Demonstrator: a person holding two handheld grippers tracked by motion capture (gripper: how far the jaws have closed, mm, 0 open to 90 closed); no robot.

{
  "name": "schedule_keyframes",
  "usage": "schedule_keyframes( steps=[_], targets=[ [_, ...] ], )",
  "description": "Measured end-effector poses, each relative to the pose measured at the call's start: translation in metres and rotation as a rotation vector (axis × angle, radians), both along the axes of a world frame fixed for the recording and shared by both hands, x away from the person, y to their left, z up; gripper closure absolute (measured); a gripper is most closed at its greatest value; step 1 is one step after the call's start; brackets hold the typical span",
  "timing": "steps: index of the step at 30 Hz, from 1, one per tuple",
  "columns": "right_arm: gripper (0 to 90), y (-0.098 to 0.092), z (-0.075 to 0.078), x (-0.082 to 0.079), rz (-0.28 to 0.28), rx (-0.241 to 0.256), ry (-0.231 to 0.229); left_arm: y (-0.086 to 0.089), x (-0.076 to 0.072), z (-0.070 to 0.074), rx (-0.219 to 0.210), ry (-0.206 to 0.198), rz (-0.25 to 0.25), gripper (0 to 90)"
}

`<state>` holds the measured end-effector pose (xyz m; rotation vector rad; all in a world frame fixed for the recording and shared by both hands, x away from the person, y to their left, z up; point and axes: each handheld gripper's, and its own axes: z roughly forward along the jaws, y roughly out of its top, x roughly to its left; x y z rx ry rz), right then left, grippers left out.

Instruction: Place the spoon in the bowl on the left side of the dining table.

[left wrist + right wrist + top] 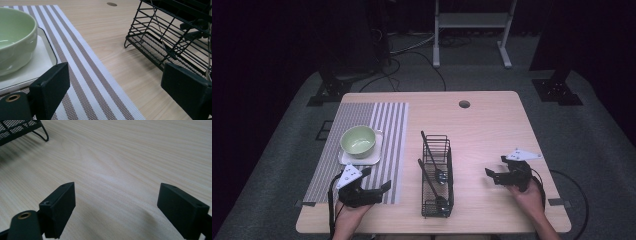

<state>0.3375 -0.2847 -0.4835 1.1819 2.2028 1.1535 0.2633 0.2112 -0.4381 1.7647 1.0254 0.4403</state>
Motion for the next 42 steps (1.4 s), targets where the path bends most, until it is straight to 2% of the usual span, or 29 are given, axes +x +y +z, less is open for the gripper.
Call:
schedule_keyframes(
  steps=[7,21,30,42],
  targets=[
    [14.0,0.0,0.0,0.0,0.0,-0.006,-0.002,-0.006,0.003,0.004,-0.032,0.002,-0.018,7.7],
    [14.0,0.0,0.0,0.0,-0.003,-0.005,-0.002,-0.016,0.011,0.012,-0.059,0.009,-0.045,7.7],
    [14.0,0.0,0.0,0.0,-0.003,-0.006,0.0,-0.029,0.024,0.025,-0.081,0.001,-0.073,7.7],
    [14.0,0.0,0.0,0.0,0.002,-0.005,-0.001,-0.04,0.037,0.031,-0.106,0.008,-0.085,7.7]
  ],
)
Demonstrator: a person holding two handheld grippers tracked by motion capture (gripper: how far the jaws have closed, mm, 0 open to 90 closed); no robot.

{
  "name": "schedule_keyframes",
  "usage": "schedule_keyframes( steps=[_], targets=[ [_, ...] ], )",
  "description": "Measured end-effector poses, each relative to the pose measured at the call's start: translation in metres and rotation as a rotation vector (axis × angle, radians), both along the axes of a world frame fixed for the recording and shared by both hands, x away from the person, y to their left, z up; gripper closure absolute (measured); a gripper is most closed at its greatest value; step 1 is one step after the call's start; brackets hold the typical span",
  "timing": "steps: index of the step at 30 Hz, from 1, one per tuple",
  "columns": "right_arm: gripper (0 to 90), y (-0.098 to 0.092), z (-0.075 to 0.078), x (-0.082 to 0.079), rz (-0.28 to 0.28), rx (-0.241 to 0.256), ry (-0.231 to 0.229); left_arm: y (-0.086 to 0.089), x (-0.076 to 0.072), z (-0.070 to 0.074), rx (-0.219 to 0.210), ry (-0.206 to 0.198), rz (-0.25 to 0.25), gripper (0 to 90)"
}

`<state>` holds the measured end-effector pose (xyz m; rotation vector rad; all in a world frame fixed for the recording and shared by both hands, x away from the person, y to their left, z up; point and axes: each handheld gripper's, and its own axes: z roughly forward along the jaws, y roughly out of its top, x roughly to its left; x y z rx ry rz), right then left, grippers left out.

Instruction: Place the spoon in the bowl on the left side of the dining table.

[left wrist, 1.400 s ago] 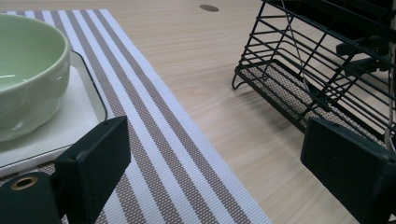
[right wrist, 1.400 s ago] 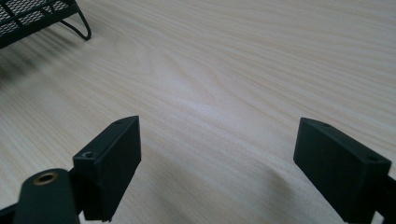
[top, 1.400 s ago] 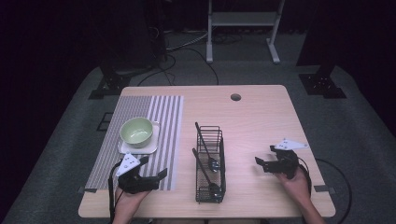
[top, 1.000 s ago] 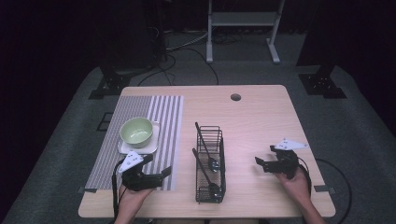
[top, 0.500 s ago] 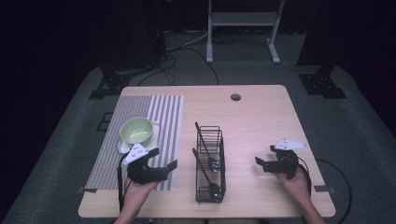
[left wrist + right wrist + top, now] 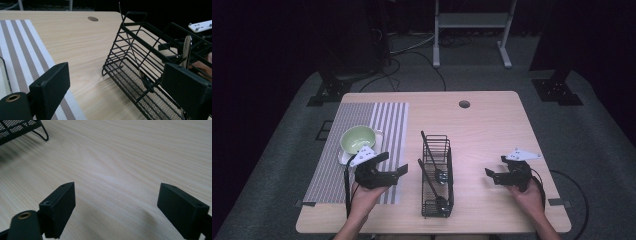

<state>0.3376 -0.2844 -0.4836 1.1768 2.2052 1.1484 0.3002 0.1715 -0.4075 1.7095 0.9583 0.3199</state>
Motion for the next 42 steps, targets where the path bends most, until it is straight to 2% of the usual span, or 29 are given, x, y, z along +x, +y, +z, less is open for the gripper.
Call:
schedule_keyframes(
  steps=[13,16,25,34,35,36,42],
  targets=[
    [14.0,0.0,0.0,0.0,0.003,0.001,-0.001,-0.016,0.013,0.008,-0.024,0.004,-0.027,7.8],
    [14.0,0.0,0.0,0.0,0.004,0.0,-0.002,-0.019,0.017,0.01,-0.043,0.006,-0.025,7.8],
    [14.0,0.0,0.0,0.0,0.008,0.001,-0.001,-0.023,0.028,0.015,-0.064,0.017,-0.024,8.0],
    [14.0,0.0,0.0,0.0,0.01,0.003,0.0,-0.028,0.038,0.019,-0.065,0.023,-0.02,8.5],
    [14.0,0.0,0.0,0.0,0.01,0.003,0.0,-0.029,0.041,0.019,-0.069,0.026,-0.027,8.6],
    [14.0,0.0,0.0,0.0,0.011,0.003,0.0,-0.029,0.042,0.019,-0.076,0.021,-0.034,12.8],
    [14.0,0.0,0.0,0.0,0.011,0.003,0.001,-0.032,0.049,0.021,-0.079,0.028,-0.032,13.5]
  ],
)
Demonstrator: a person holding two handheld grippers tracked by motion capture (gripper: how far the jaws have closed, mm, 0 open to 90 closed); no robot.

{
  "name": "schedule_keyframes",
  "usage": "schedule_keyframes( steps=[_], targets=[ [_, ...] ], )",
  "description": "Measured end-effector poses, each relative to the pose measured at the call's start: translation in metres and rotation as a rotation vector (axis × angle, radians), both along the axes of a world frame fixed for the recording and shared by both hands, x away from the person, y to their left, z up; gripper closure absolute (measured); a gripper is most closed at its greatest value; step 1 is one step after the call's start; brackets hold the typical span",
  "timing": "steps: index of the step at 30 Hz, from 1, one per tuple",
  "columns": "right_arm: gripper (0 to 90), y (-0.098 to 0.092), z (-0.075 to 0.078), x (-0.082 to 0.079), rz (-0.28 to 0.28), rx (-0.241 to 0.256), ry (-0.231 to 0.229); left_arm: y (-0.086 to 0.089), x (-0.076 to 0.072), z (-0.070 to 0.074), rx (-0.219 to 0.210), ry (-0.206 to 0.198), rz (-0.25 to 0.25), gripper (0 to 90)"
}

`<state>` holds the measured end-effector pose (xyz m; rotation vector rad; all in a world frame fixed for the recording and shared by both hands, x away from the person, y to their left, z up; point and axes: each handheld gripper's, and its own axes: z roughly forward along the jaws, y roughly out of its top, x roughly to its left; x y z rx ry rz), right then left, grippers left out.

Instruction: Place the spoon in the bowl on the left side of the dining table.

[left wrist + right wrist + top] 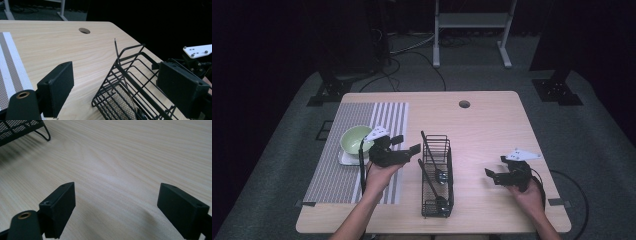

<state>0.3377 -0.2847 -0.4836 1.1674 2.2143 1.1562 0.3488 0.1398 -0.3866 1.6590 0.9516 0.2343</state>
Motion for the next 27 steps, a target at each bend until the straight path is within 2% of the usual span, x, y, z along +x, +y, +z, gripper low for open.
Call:
schedule_keyframes(
  steps=[4,6,12,14,21,23,27],
  targets=[
    [14.0,0.0,0.0,0.0,0.001,0.001,0.0,-0.001,0.004,0.001,-0.004,0.003,-0.005,15.7],
    [14.0,0.0,0.0,0.0,0.003,0.002,0.001,-0.003,0.008,0.002,-0.01,0.005,-0.016,21.5],
    [14.0,0.0,0.0,0.0,0.004,0.005,0.003,-0.006,0.016,0.003,-0.025,0.019,-0.024,25.6],
    [14.0,0.0,0.0,0.0,0.005,0.006,0.005,-0.007,0.018,0.003,-0.034,0.019,-0.029,31.1],
    [14.0,-0.001,0.0,0.0,0.007,0.009,0.007,-0.011,0.023,0.006,-0.035,0.013,-0.044,39.9],
    [14.0,-0.001,0.0,0.0,0.008,0.011,0.007,-0.012,0.027,0.006,-0.045,0.018,-0.049,41.8],
    [14.0,-0.001,0.0,0.0,0.009,0.013,0.008,-0.012,0.031,0.005,-0.063,0.025,-0.053,51.1]
  ],
)
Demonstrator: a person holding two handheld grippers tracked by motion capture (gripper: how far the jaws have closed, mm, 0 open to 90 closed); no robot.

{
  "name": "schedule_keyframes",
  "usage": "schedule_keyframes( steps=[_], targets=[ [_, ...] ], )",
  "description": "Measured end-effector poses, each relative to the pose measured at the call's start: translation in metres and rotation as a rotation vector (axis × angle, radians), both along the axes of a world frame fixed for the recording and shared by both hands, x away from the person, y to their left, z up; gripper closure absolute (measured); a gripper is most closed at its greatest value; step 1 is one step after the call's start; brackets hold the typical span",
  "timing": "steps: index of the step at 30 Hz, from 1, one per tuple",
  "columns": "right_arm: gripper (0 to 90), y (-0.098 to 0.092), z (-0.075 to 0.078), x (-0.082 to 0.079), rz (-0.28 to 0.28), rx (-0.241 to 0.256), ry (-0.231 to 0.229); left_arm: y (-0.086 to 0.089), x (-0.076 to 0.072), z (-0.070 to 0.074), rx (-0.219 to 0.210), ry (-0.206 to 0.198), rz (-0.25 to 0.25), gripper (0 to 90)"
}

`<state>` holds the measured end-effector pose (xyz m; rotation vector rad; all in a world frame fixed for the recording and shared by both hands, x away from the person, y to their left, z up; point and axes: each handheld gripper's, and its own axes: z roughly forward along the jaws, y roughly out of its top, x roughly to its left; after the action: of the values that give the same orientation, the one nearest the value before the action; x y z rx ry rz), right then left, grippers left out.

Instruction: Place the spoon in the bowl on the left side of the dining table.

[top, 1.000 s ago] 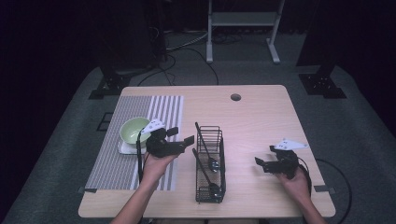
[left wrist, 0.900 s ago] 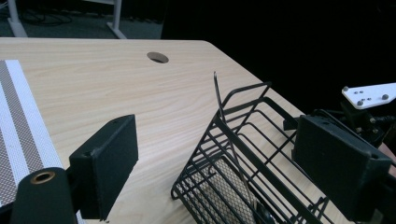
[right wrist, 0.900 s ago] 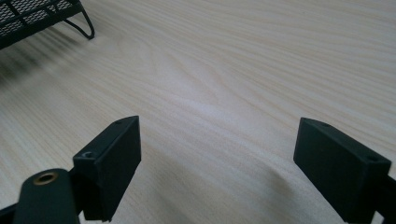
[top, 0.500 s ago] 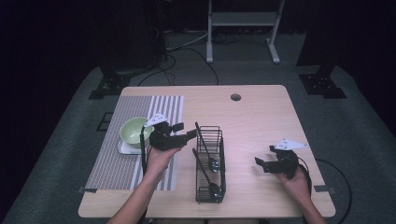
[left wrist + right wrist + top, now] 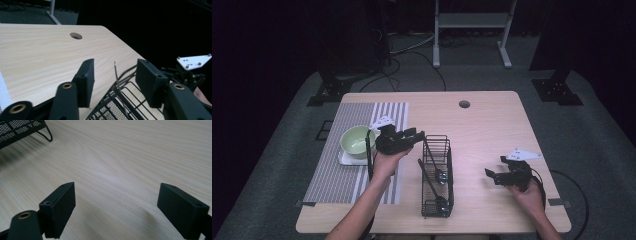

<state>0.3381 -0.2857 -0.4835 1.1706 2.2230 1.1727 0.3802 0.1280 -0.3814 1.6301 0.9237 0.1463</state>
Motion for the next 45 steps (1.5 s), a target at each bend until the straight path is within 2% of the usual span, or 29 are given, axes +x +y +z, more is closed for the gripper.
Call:
schedule_keyframes(
  steps=[9,14,18,22,32,45],
  targets=[
    [14.0,0.0,0.0,0.0,0.002,0.004,0.002,0.003,0.009,-0.004,-0.054,0.033,-0.025,65.1],
    [14.0,0.0,0.0,0.0,0.004,0.004,0.003,0.0,0.011,-0.005,-0.058,0.037,-0.044,69.3],
    [14.0,-0.001,0.0,0.0,0.005,0.007,0.004,-0.003,0.012,-0.003,-0.04,0.025,-0.062,78.1],
    [14.0,-0.001,0.0,0.0,0.007,0.009,0.004,-0.004,0.013,-0.004,-0.053,0.024,-0.067,87.1],
    [14.0,-0.001,0.0,0.0,0.009,0.01,0.004,-0.003,0.009,-0.003,-0.118,0.025,-0.066,89.2],
    [14.0,-0.001,0.0,0.0,0.01,0.01,0.004,-0.005,0.002,0.013,-0.115,-0.022,-0.071,89.2]
  ],
)
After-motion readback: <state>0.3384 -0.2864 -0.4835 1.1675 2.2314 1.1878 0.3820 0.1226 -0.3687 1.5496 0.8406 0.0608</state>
